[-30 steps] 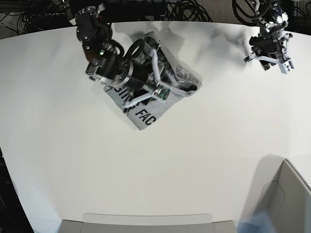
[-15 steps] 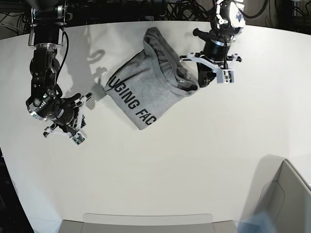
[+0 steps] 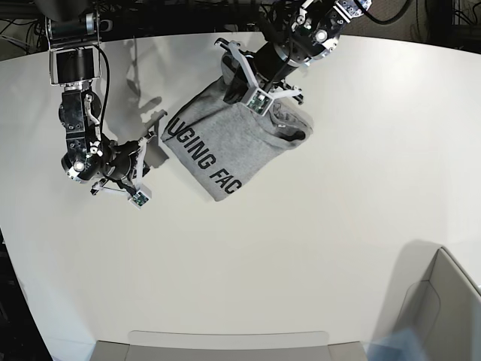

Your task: Fold the T-shirt properly

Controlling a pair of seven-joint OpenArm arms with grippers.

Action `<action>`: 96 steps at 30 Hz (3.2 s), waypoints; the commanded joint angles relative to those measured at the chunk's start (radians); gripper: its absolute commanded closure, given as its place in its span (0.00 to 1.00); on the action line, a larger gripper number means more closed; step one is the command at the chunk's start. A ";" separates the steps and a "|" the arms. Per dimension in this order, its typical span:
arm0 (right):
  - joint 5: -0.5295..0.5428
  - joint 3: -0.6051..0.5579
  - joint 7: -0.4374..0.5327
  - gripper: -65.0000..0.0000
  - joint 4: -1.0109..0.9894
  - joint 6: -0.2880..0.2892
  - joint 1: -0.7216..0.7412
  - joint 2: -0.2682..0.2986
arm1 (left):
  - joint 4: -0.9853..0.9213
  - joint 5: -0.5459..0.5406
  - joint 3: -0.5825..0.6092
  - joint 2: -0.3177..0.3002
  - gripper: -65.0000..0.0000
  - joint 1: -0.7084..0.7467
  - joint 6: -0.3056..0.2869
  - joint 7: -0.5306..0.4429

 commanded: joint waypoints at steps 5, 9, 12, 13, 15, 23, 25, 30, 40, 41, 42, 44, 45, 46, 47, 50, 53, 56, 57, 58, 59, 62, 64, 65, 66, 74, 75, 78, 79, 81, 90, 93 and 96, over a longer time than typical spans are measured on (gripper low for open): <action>0.003 -0.069 0.006 1.00 0.025 -0.005 0.018 0.011 | -0.043 -0.001 0.009 0.004 1.00 -0.088 -0.007 0.180; 0.003 -0.117 -0.063 1.00 0.116 -0.005 -0.028 0.015 | -0.093 0.002 -0.009 -0.011 1.00 -0.099 0.001 0.249; 0.003 -0.198 -0.104 1.00 0.243 -0.005 -0.086 0.015 | -0.150 0.002 -0.126 -0.029 1.00 -0.099 0.001 0.249; 0.003 -0.238 -0.124 1.00 0.281 -0.003 -0.105 0.015 | -0.171 0.002 -0.183 -0.029 1.00 -0.097 0.001 0.249; 0.003 -0.319 -0.154 1.00 0.334 -0.003 -0.125 0.014 | -0.208 0.003 -0.299 -0.028 1.00 -0.099 0.001 0.233; 0.005 -0.484 -0.166 1.00 0.478 -0.003 -0.146 -0.028 | -0.213 0.002 -0.631 -0.025 1.00 -0.180 0.001 0.088; 0.005 -0.442 -0.161 1.00 0.499 -0.003 -0.146 -0.025 | -0.150 0.002 -0.657 -0.023 1.00 -0.174 0.001 0.082; 0.005 -0.229 -0.158 1.00 0.489 -0.008 -0.138 -0.023 | -0.049 -0.003 -0.637 0.006 1.00 -0.100 -0.005 0.082; -0.004 -0.086 -0.158 1.00 0.232 -0.009 0.018 -0.091 | 0.056 0.002 -0.263 -0.016 1.00 0.036 -0.005 0.088; -0.004 -0.086 -0.158 1.00 0.209 -0.011 0.026 -0.103 | 0.051 0.002 -0.223 -0.031 1.00 0.030 -0.005 0.092; -0.004 -0.086 -0.157 1.00 0.182 -0.011 0.029 -0.117 | 0.043 0.002 -0.178 -0.048 1.00 0.018 -0.005 0.094; -0.006 -0.108 -0.137 1.00 0.134 -0.011 0.038 -0.153 | 0.028 0.002 -0.106 -0.083 1.00 -0.016 -0.005 0.098; -0.006 -0.138 -0.120 1.00 0.113 -0.011 0.037 -0.163 | 0.017 0.002 -0.080 -0.103 1.00 -0.035 -0.005 0.118; -0.006 -0.175 -0.109 1.00 0.093 -0.012 0.035 -0.167 | 0.003 0.002 -0.065 -0.115 1.00 -0.051 -0.005 0.151; -0.006 -0.214 -0.106 1.00 0.074 -0.012 0.034 -0.170 | -0.012 0.002 -0.059 -0.121 1.00 -0.065 -0.004 0.180; 0.003 -0.332 -0.103 1.00 0.054 -0.012 0.020 -0.178 | -0.064 0.003 -0.114 -0.121 1.00 -0.079 0.003 0.229; 0.003 -0.396 -0.089 1.00 0.108 -0.012 -0.012 -0.198 | -0.098 0.003 -0.270 -0.120 1.00 -0.059 0.003 0.229; 0.003 -0.415 -0.046 1.00 0.176 -0.011 -0.045 -0.204 | -0.136 0.003 -0.458 -0.117 1.00 -0.036 0.003 0.224; 0.003 -0.415 -0.037 1.00 0.194 -0.011 -0.051 -0.204 | -0.141 0.003 -0.511 -0.111 1.00 -0.033 0.003 0.210; 0.003 -0.413 -0.031 1.00 0.211 -0.011 -0.055 -0.204 | -0.141 0.003 -0.554 -0.105 1.00 -0.031 0.003 0.194; 0.003 -0.410 -0.029 1.00 0.229 -0.011 -0.059 -0.199 | -0.133 0.003 -0.586 -0.105 1.00 -0.030 0.003 0.184; -0.004 -0.401 -0.037 1.00 0.281 -0.012 -0.060 -0.179 | -0.072 0.003 -0.629 -0.106 1.00 0.001 0.001 0.174; -0.003 -0.356 -0.038 1.00 0.314 -0.012 -0.074 -0.146 | -0.016 0.003 -0.629 -0.103 1.00 0.002 0.001 0.172; -0.004 -0.313 -0.038 1.00 0.324 -0.014 -0.082 -0.138 | 0.007 0.003 -0.626 -0.100 1.00 0.002 0.001 0.170; -0.001 -0.269 -0.038 1.00 0.334 -0.014 -0.089 -0.137 | 0.020 0.003 -0.625 -0.088 1.00 0.002 0.001 0.160; -0.003 0.135 -0.038 1.00 0.401 -0.012 -0.187 -0.127 | -0.112 0.002 -0.533 0.043 1.00 -0.116 -0.004 0.026; -0.003 0.150 -0.038 1.00 0.415 -0.012 -0.201 -0.115 | -0.145 0.002 -0.513 0.043 1.00 -0.139 -0.002 0.019; 0.003 0.162 -0.038 1.00 0.458 -0.012 -0.252 -0.067 | -0.250 0.002 -0.479 0.043 1.00 -0.200 0.001 0.017; 0.003 0.167 -0.038 1.00 0.470 -0.012 -0.266 -0.061 | -0.290 0.002 -0.481 0.044 1.00 -0.216 0.001 0.017; -0.001 0.169 -0.038 1.00 0.490 -0.012 -0.292 -0.057 | -0.363 0.002 -0.487 0.043 1.00 -0.234 0.001 0.016; 0.000 0.170 -0.038 1.00 0.530 -0.012 -0.326 -0.041 | -0.532 0.003 -0.511 -0.103 1.00 -0.196 -0.002 -0.118; 0.003 0.170 -0.038 1.00 0.530 -0.012 -0.322 -0.044 | -0.570 0.003 -0.550 -0.132 1.00 -0.196 -0.004 -0.136; 0.003 0.170 -0.038 1.00 0.533 -0.012 -0.321 -0.048 | -0.558 0.003 -0.589 -0.141 1.00 -0.199 -0.004 -0.143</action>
